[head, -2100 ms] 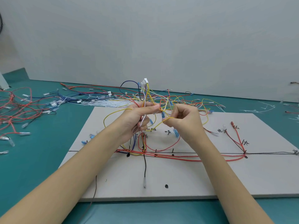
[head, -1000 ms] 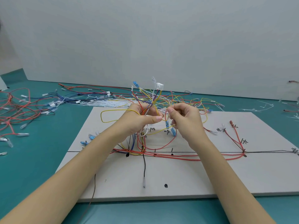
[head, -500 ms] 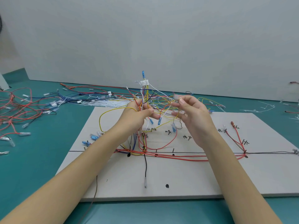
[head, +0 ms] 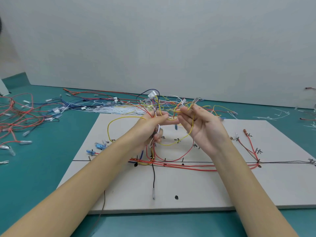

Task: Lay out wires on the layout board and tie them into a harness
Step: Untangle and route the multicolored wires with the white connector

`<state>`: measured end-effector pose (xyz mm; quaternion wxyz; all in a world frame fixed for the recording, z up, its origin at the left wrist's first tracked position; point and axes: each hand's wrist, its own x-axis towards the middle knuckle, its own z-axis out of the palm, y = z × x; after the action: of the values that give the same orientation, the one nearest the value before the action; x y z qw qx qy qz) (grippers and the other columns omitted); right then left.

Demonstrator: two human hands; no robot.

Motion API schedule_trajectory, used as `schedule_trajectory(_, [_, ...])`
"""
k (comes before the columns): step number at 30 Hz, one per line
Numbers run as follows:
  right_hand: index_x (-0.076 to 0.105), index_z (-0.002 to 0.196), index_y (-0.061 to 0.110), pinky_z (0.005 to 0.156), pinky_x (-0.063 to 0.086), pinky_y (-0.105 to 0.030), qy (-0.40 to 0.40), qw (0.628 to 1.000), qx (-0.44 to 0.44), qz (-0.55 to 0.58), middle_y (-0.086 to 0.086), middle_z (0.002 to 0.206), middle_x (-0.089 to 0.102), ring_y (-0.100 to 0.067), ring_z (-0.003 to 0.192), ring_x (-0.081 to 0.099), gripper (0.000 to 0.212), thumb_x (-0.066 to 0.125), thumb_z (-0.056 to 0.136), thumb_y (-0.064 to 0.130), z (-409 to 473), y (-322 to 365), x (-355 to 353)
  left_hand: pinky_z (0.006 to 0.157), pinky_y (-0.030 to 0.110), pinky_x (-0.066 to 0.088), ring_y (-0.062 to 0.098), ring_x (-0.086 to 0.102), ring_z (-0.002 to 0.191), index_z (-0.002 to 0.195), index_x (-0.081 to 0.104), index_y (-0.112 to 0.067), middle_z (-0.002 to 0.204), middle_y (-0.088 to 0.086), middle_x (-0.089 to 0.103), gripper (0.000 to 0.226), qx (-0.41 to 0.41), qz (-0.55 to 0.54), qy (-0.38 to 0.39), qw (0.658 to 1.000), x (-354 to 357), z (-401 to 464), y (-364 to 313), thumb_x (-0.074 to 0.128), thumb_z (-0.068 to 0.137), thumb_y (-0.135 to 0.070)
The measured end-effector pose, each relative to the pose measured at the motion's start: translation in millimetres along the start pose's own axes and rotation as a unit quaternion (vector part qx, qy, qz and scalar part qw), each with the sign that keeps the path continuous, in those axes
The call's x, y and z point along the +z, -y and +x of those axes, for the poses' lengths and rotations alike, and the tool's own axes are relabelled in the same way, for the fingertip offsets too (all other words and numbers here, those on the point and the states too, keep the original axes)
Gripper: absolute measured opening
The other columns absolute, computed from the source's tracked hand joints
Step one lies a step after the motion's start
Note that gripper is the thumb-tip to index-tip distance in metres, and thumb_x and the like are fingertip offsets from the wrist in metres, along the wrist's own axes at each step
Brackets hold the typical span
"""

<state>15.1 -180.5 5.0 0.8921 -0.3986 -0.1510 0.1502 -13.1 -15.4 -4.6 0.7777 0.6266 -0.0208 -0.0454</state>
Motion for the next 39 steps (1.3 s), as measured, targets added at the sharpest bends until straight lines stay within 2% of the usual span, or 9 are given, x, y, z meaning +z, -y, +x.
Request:
schedule_trajectory(4, [0.051, 0.086, 0.012, 0.062, 0.056, -0.021, 0.028, 0.997, 0.036, -0.069, 0.001, 0.065, 0.063, -0.01, 0.062, 0.064, 0.01, 0.047, 0.095, 0.016, -1.5, -0.4, 1.1, 0.037, 0.014, 0.03, 0.004, 0.028, 0.03, 0.106, 0.063, -0.022, 0.096, 0.001, 0.075, 0.016, 0.002, -0.047, 0.033, 0.998, 2.1, -0.7, 0.7, 0.049, 0.099, -0.018])
schedule_trajectory(8, [0.06, 0.086, 0.01, 0.051, 0.044, -0.018, 0.109, 0.986, 0.093, -0.084, 0.002, 0.055, 0.047, -0.012, 0.05, 0.049, 0.012, 0.049, 0.087, 0.015, -6.7, 0.2, 1.4, 0.037, 0.015, 0.025, 0.003, 0.027, 0.03, 0.118, 0.06, -0.016, 0.104, -0.001, 0.073, 0.023, 0.002, -0.074, 0.022, 0.997, 2.5, 1.4, 3.1, 0.05, 0.098, -0.014])
schedule_trajectory(13, [0.052, 0.084, 0.009, 0.042, 0.025, -0.021, 0.216, 0.951, 0.172, -0.136, 0.006, 0.047, 0.039, -0.009, 0.04, 0.04, 0.004, 0.052, 0.081, 0.012, -10.2, 4.4, -0.4, 0.035, 0.014, 0.023, 0.003, 0.026, 0.03, 0.124, 0.058, -0.016, 0.113, -0.002, 0.069, 0.028, 0.012, -0.097, -0.012, 0.995, -3.1, 4.8, -0.2, 0.05, 0.097, -0.012])
schedule_trajectory(19, [0.037, 0.071, 0.018, 0.042, 0.013, -0.023, 0.041, 0.957, 0.188, -0.215, 0.006, 0.049, 0.018, -0.01, 0.039, 0.018, 0.024, 0.051, 0.09, 0.024, -7.5, -3.2, 6.1, 0.034, 0.014, 0.026, 0.002, 0.024, 0.033, 0.113, 0.065, -0.015, 0.104, -0.012, 0.071, 0.022, 0.003, -0.111, -0.001, 0.994, -9.2, 6.0, 0.5, 0.048, 0.099, -0.013])
schedule_trajectory(24, [0.059, 0.096, 0.008, 0.036, 0.016, -0.014, -0.031, 0.909, 0.096, -0.404, 0.003, 0.049, 0.03, -0.008, 0.035, 0.021, 0.033, 0.058, 0.093, 0.041, -8.1, -13.7, 10.5, 0.035, 0.014, 0.024, 0.003, 0.024, 0.033, 0.116, 0.065, -0.013, 0.105, -0.011, 0.071, 0.023, 0.005, -0.097, -0.005, 0.995, -9.2, 6.6, 1.8, 0.049, 0.099, -0.013])
schedule_trajectory(27, [0.062, 0.083, 0.005, 0.036, 0.017, -0.014, 0.003, 0.899, 0.052, -0.435, 0.005, 0.043, 0.032, -0.007, 0.034, 0.02, 0.028, 0.06, 0.094, 0.03, -8.7, -18.3, 11.1, 0.035, 0.015, 0.022, 0.003, 0.024, 0.031, 0.117, 0.065, -0.009, 0.101, -0.006, 0.072, 0.024, 0.019, -0.067, -0.019, 0.997, -6.5, 4.8, 2.1, 0.051, 0.098, -0.013])
schedule_trajectory(29, [0.056, 0.071, 0.007, 0.037, 0.021, -0.014, 0.003, 0.885, -0.019, -0.466, 0.011, 0.042, 0.032, -0.004, 0.036, 0.025, 0.03, 0.056, 0.097, 0.021, -7.8, -21.8, 11.9, 0.034, 0.015, 0.023, 0.004, 0.025, 0.028, 0.12, 0.063, -0.005, 0.071, -0.004, 0.066, 0.027, 0.035, -0.026, -0.041, 0.998, -3.4, 4.0, 3.0, 0.052, 0.098, -0.014])
schedule_trajectory(34, [0.05, 0.068, 0.006, 0.063, 0.037, -0.026, 0.014, 0.754, -0.208, -0.623, -0.004, 0.082, 0.046, -0.01, 0.073, 0.044, 0.031, 0.052, 0.093, 0.024, -8.0, -30.9, 10.2, 0.034, 0.015, 0.024, 0.006, 0.029, 0.027, 0.115, 0.066, -0.009, 0.059, 0.007, 0.047, 0.022, 0.061, 0.058, -0.051, 0.995, 2.5, 3.8, 5.0, 0.052, 0.099, -0.016])
schedule_trajectory(39, [0.055, 0.068, 0.005, 0.079, 0.038, -0.016, 0.031, 0.765, -0.293, -0.573, -0.005, 0.097, 0.047, -0.005, 0.094, 0.051, 0.026, 0.053, 0.093, 0.01, -11.4, -32.2, 20.1, 0.033, 0.014, 0.023, 0.006, 0.031, 0.025, 0.089, 0.063, -0.019, 0.039, -0.003, 0.04, 0.013, 0.069, 0.057, -0.058, 0.994, 2.5, 4.8, 6.4, 0.054, 0.097, -0.012])
